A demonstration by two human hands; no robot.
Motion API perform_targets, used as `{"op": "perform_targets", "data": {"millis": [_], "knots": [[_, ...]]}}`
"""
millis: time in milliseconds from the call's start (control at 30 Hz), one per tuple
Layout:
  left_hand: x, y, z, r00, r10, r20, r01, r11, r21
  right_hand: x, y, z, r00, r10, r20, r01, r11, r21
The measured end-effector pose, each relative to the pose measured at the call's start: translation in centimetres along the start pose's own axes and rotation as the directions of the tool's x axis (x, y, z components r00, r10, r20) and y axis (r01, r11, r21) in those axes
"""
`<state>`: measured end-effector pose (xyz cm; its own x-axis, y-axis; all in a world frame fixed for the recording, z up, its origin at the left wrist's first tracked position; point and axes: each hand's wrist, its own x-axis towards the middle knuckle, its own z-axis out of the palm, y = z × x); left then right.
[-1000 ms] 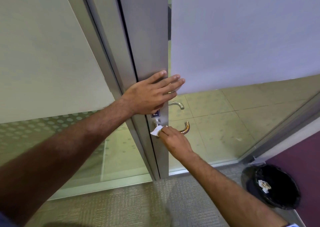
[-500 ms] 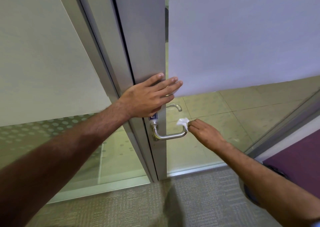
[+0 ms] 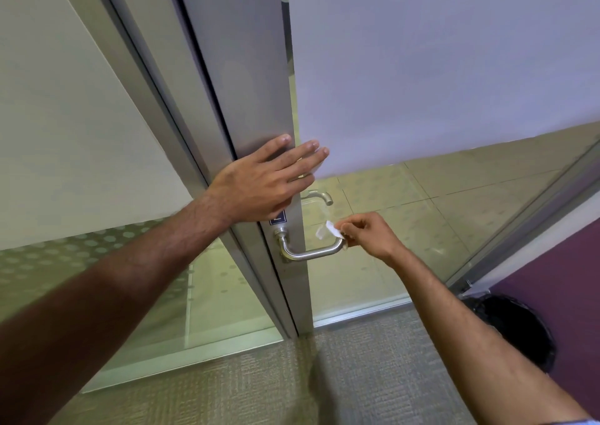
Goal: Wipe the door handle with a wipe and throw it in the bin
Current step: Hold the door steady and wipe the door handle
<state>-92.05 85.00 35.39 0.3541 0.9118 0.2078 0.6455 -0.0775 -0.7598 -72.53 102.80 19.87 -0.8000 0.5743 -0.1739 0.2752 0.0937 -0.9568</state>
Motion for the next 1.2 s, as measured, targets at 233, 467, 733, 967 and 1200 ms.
{"op": "perform_targets", "data": {"millis": [233,467,733,967,1200], "knots": [[0.1,0.0,-0.3,1.0,0.003,0.006,-0.003,1.0,-0.023,-0.6,2.5,0.7,0.98,0.134,0.145,-0.184,0.887,0.423],[0.0,0.0,-0.2,1.0,0.001,0.023,-0.001,1.0,-0.002,-3.9,4.4,5.5,0.876,0.458,-0.15,-0.178,0.598,0.782],[0.3,0.1,-0.4,1.0,0.001,0.015,-0.001,1.0,-0.001,-6.3,1.8,13.6,0.819,0.557,-0.136,-0.087,0.356,0.93],[0.2,0.1,-0.7,1.0,-0.004,0.022,0.004,1.0,-0.014,-6.4,-0.4,16.9,0.858,0.51,-0.066,0.056,0.036,0.998],[0.1,0.1,-0.5,1.0,-0.012,0.015,0.012,1.0,0.001,-6.2,-1.1,18.7,0.952,0.306,0.031,-0.001,-0.098,0.995]]}}
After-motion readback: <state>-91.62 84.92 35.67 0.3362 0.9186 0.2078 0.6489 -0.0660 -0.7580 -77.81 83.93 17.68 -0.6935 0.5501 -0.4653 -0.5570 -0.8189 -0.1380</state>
